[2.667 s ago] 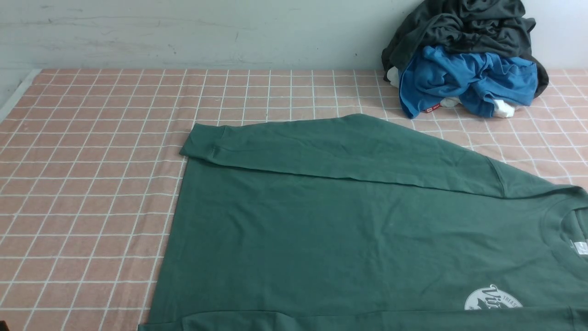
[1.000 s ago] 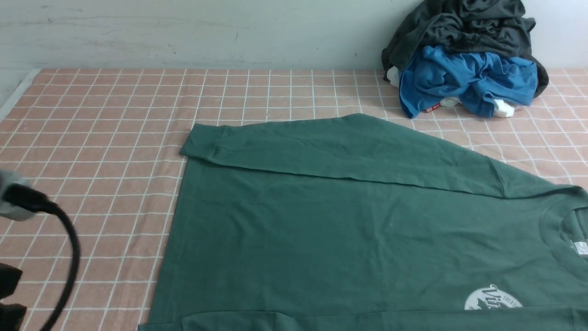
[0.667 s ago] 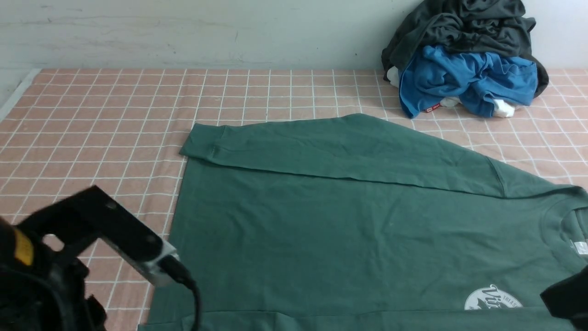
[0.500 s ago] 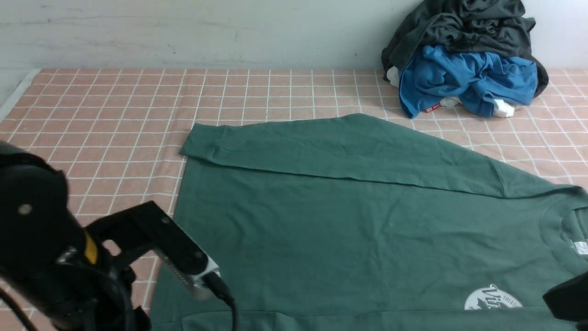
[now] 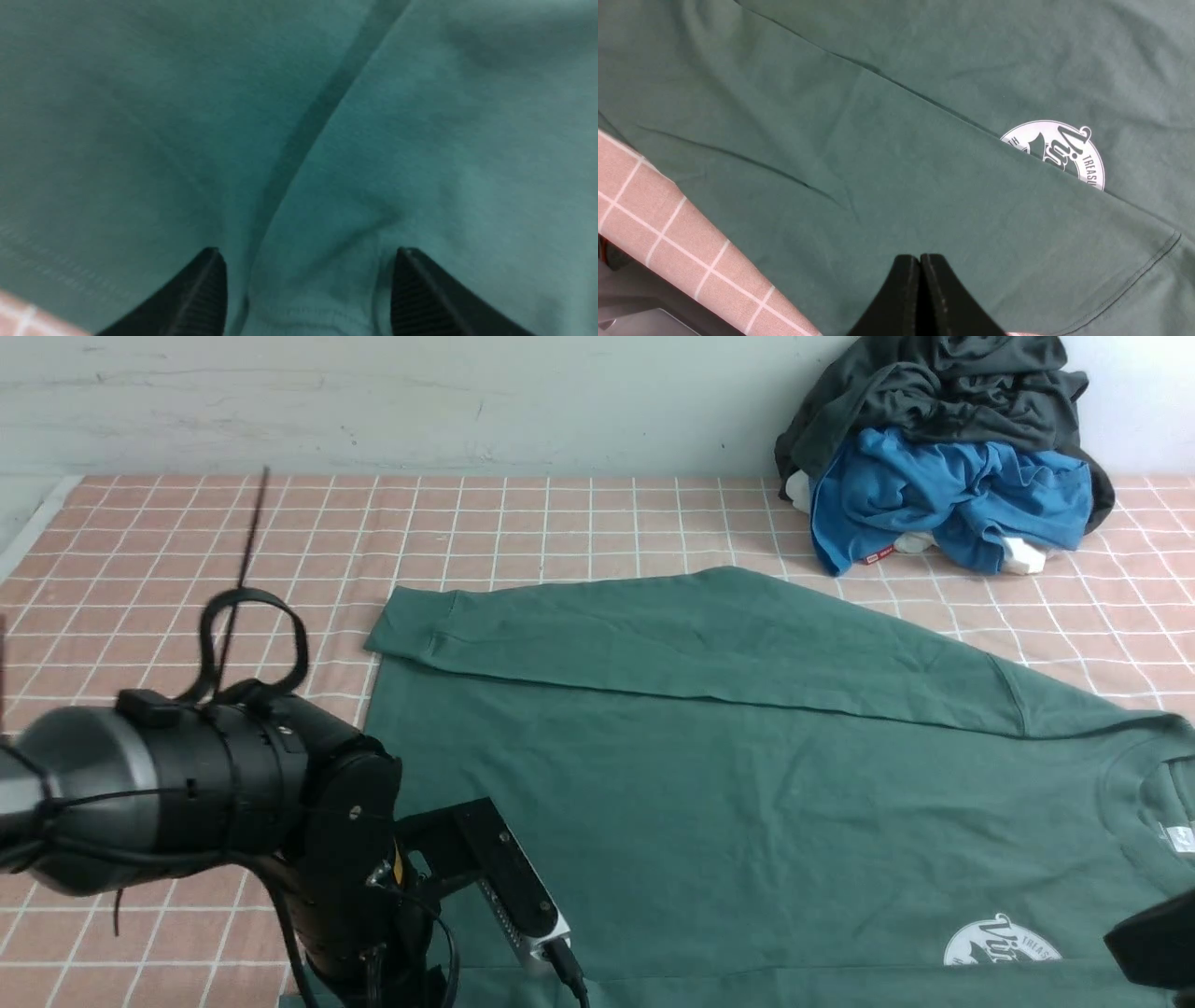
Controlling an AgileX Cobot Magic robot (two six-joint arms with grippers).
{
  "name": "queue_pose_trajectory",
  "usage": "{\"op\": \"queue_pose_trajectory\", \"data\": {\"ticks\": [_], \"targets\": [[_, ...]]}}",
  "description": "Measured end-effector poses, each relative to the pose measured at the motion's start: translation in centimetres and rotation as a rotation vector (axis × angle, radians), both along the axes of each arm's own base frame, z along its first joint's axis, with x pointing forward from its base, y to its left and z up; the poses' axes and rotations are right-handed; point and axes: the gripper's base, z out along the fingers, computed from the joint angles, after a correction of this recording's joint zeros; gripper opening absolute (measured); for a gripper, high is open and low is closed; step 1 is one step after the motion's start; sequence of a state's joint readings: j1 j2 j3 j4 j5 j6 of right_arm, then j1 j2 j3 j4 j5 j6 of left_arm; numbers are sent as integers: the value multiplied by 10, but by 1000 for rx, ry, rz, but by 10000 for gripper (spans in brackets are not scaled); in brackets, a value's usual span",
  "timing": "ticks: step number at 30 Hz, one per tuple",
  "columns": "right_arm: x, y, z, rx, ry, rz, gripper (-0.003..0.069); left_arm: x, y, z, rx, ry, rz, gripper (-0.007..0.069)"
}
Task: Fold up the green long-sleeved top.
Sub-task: Use the left arm to clamp the cuff closest to it, then use the left arm to drag and place the cuff at the centered position on the left edge of the fabric
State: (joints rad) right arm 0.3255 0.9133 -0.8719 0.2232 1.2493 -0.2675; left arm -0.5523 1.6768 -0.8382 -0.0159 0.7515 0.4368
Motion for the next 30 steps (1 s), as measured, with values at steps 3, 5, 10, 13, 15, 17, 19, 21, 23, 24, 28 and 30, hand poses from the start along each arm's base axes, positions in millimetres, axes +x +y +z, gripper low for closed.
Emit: {"op": "queue_pose_trajectory", "data": {"ticks": [3,5,10,13,15,17,19,21,23,24,28,30], "targets": [[0,0,0,1,0,0,-14,2,-1,-5,10,14,-1,435],[0,0,0,1,0,0,-14,3,-2,-4,10,14,-1,410],[-1,0,-5,-4,15,0,-14,6,-4,2,6,9,-1,241],[-2,-1,-11,-10,35,0,-14,9,-6,11,8,9,-3,104],[-2,-1,-14,-12,40,-1,-14,11,-7,15,9,12,-3,34],[-2,-1,-16,-13,44,-2,-14,13,-8,20,9,12,-3,15],[-2,-1,-17,-13,44,-2,-14,17,-11,26,8,8,-4,13],[-2,-1,-17,-13,38,-3,-14,22,-13,34,9,-7,-10,13],[-2,-1,-17,-21,35,-3,-14,29,-16,45,12,-30,-19,13],[-1,-2,-17,-28,33,-3,-14,34,-17,52,14,-52,-26,13],[-1,-4,-17,-48,26,-3,-14,56,-26,83,18,-142,-45,17],[-1,-4,-17,-52,25,-3,-14,67,-29,93,21,-169,-42,17]]}}
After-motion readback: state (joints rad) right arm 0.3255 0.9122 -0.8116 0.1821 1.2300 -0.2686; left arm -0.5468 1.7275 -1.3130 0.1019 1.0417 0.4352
